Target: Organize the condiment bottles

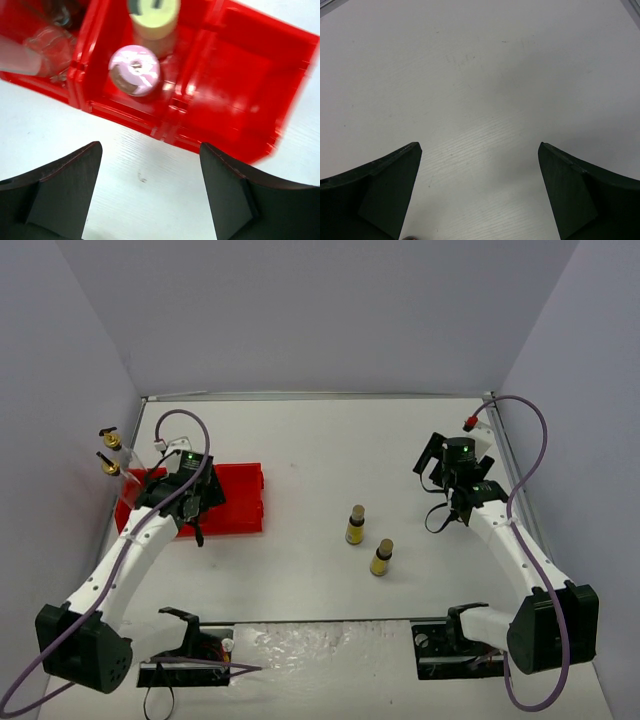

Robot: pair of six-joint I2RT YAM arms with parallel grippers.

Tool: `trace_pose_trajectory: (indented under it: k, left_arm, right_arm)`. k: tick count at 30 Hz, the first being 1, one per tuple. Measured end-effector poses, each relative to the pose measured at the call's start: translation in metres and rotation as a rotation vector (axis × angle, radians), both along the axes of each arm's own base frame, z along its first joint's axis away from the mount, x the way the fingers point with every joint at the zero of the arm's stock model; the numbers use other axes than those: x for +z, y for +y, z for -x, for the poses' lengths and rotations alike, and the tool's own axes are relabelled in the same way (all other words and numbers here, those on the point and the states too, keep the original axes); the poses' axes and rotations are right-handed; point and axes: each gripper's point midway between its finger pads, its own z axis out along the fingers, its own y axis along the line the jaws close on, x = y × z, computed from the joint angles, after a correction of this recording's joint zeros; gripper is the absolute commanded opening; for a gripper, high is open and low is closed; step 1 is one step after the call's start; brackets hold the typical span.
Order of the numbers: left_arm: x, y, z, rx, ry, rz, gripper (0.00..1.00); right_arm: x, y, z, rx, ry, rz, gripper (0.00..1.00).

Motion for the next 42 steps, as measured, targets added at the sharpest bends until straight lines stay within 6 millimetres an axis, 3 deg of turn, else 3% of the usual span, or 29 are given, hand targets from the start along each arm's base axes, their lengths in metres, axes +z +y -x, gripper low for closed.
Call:
trace_pose_trajectory:
  k: [5, 8, 11, 14, 17, 20, 24, 30, 36, 42]
  left_arm:
    - [0.039, -0.05, 0.009, -0.185, -0.055, 0.006, 0.75]
    - [0.049, -0.107, 0.016, -0.385, -0.056, -0.001, 0.76]
    - [0.041, -0.173, 0.023, -0.599, -0.027, -0.006, 0.76]
    - [0.023, -0.225, 0.023, -0.75, 0.015, -0.023, 0.76]
    - [0.011, -0.26, 0.018, -0.841, 0.043, -0.023, 0.76]
    - [0.011, -0.287, 0.01, -0.899, 0.037, -0.006, 0.76]
    - [0.022, -0.316, 0.006, -0.971, 0.004, 0.028, 0.76]
    - [0.027, -0.339, 0.021, -1.084, 0.002, 0.068, 0.76]
    - [0.014, -0.353, 0.028, -1.146, 0.041, 0.092, 0.75]
    - [-0.011, -0.363, 0.028, -1.173, 0.093, 0.086, 0.75]
  right_arm:
    - [0.0, 0.0, 0.0, 0.0, 0.0, 0.0, 1.0]
    - [0.0, 0.0, 0.0, 0.0, 0.0, 0.0, 1.0]
    - [0.0, 0.0, 0.0, -0.001, 0.0, -0.001, 1.0]
    - [0.0, 0.0, 0.0, -0.002, 0.0, -0.002, 1.0]
    - [0.0, 0.0, 0.001, -0.004, 0.004, 0.003, 1.0]
    - [0.0, -0.001, 0.004, -0.006, 0.008, 0.007, 1.0]
    - [0.0, -0.003, 0.005, -0.011, 0.01, 0.014, 1.0]
    - [0.0, -0.003, 0.006, -0.013, 0.013, 0.016, 1.0]
    - [0.0, -0.004, 0.006, -0.017, 0.013, 0.02, 1.0]
    - [0.001, -0.004, 0.007, -0.019, 0.012, 0.021, 1.0]
